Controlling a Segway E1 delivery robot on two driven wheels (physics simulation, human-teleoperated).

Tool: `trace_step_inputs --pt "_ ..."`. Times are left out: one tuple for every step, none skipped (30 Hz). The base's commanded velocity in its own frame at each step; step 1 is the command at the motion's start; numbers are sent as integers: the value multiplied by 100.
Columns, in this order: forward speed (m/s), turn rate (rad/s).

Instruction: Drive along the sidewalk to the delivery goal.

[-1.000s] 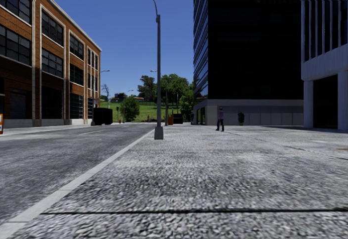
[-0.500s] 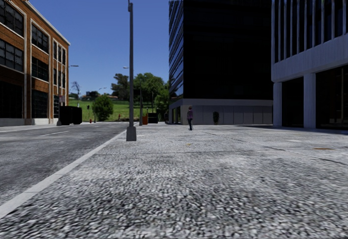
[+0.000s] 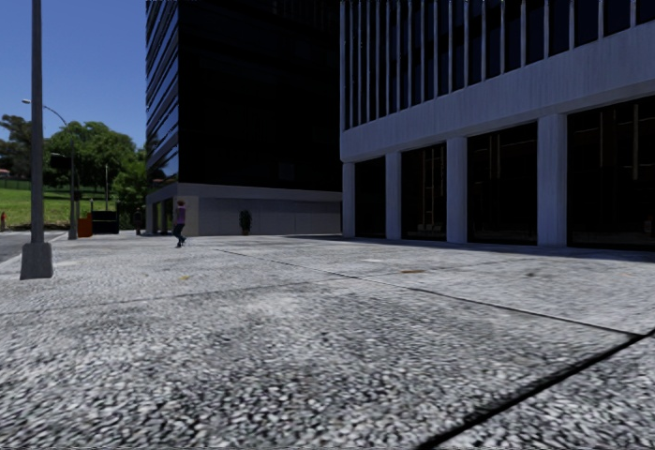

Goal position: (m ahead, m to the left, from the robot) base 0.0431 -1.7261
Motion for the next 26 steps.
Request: trace_step_inputs --pt "0 0" --pt "0 0" --pt "0 0" --pt "0 0" --pt "0 0" --pt "0 0" --pt "0 0" --pt "0 0" --pt "0 0" --pt "0 0" --pt "0 0" --pt "0 0" --pt "0 0" --pt "0 0" --pt "0 0" --pt "0 0" --pt "0 0" --pt "0 0" --pt "0 0" --pt "0 0" --pt "0 0" --pt "0 0" --pt "0 0" --pt "0 0" --pt "0 0" --pt "0 0"
